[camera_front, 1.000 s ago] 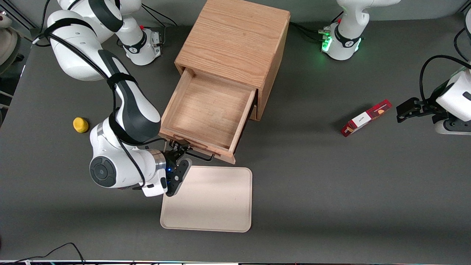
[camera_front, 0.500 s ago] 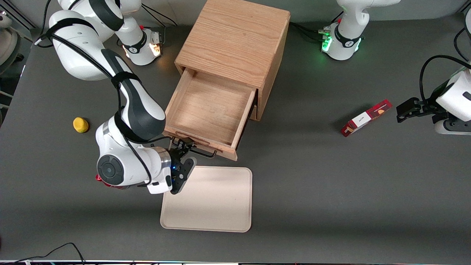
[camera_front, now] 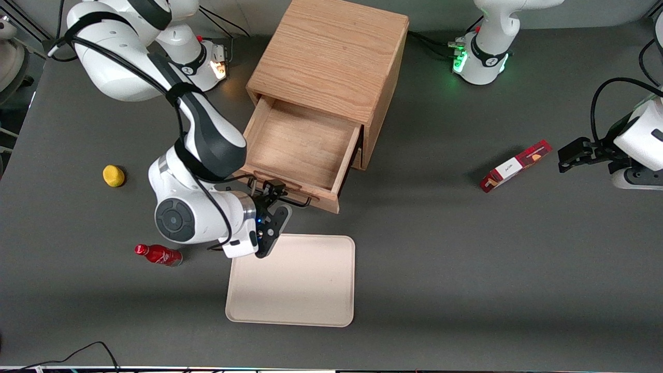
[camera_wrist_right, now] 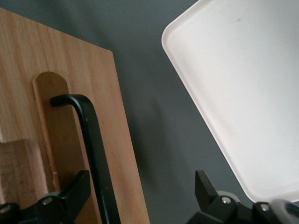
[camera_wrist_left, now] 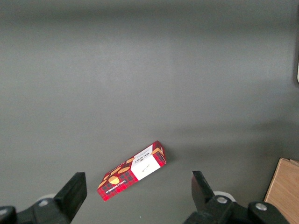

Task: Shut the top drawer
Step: 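Push the drawer front with the right gripper into the cabinet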

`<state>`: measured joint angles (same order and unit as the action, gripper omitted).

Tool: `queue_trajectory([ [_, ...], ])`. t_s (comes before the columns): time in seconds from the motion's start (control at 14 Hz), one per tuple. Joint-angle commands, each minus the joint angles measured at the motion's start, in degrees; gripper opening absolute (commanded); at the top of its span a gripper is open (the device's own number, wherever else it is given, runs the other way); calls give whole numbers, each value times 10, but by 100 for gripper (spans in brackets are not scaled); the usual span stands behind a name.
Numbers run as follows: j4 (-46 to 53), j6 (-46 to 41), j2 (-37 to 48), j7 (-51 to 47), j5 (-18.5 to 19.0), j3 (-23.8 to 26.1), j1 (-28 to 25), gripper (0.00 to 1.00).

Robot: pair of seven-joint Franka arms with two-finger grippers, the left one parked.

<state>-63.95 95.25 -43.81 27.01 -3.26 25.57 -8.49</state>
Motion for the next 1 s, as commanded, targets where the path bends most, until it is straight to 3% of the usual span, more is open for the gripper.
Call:
queue_trajectory([
  [0.0,-125,58,75,-16,1,8,13,100],
  [0.93,-262,115,160,-17,-18,26,27,100],
])
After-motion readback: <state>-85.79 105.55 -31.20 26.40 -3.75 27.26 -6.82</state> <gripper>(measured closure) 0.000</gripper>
